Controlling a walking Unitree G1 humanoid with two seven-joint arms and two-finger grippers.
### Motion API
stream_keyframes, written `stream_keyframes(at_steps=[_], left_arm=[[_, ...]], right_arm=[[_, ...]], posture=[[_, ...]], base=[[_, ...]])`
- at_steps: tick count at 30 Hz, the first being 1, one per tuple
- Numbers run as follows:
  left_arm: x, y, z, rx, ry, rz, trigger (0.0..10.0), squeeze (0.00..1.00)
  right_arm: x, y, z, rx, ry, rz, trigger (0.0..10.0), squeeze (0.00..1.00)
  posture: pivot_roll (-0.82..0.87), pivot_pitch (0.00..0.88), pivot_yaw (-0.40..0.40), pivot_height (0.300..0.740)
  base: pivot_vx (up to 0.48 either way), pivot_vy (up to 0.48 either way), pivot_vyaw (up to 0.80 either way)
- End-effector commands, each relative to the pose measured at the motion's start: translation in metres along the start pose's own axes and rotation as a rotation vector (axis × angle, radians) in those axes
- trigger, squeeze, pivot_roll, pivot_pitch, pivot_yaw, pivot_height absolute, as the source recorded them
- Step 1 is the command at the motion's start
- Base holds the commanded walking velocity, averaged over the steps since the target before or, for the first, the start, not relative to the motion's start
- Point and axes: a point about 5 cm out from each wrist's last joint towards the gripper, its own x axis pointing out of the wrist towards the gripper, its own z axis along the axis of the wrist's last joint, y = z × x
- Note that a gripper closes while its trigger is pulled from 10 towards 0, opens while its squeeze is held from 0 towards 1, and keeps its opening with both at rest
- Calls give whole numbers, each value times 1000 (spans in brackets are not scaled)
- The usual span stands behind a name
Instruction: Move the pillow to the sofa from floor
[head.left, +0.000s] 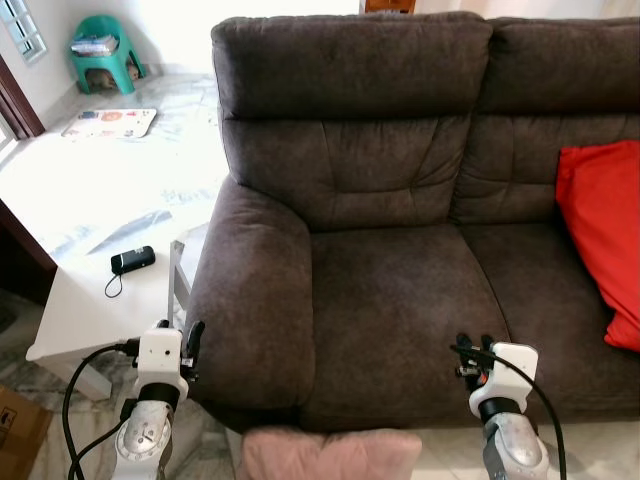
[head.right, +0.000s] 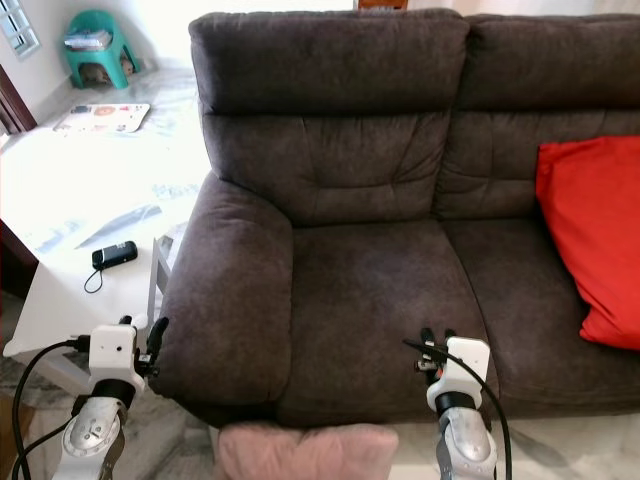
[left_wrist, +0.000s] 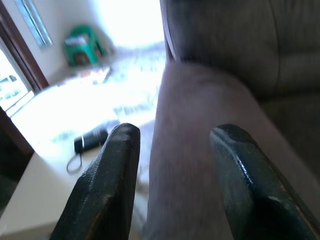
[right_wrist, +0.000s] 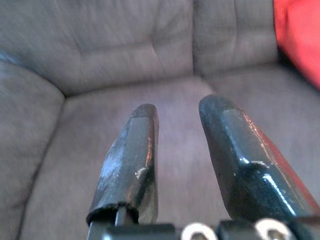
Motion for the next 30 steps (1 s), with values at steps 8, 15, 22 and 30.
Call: stream_keyframes(at_steps=[8, 15, 22, 30], left_arm=[[13, -9, 20, -26, -66, 23, 10000, 0], [19, -4, 21, -4, -55, 35, 10000, 0], [23, -11, 28, 1, -74, -5, 10000, 0], [36, -16, 55, -12, -165, -40, 10000, 0]], right_arm=[[12, 12, 17, -32, -58, 70, 10000, 0], [27, 11, 35, -40, -92, 67, 10000, 0], [30, 18, 45, -64, -134, 92, 10000, 0], [17, 37, 37, -45, -131, 122, 10000, 0]], posture=[[97, 0, -64, 740], [86, 0, -90, 740], [76, 0, -52, 740], [91, 0, -12, 740]], base=[[0, 0, 0], [0, 0, 0], [0, 0, 0], [0, 0, 0]])
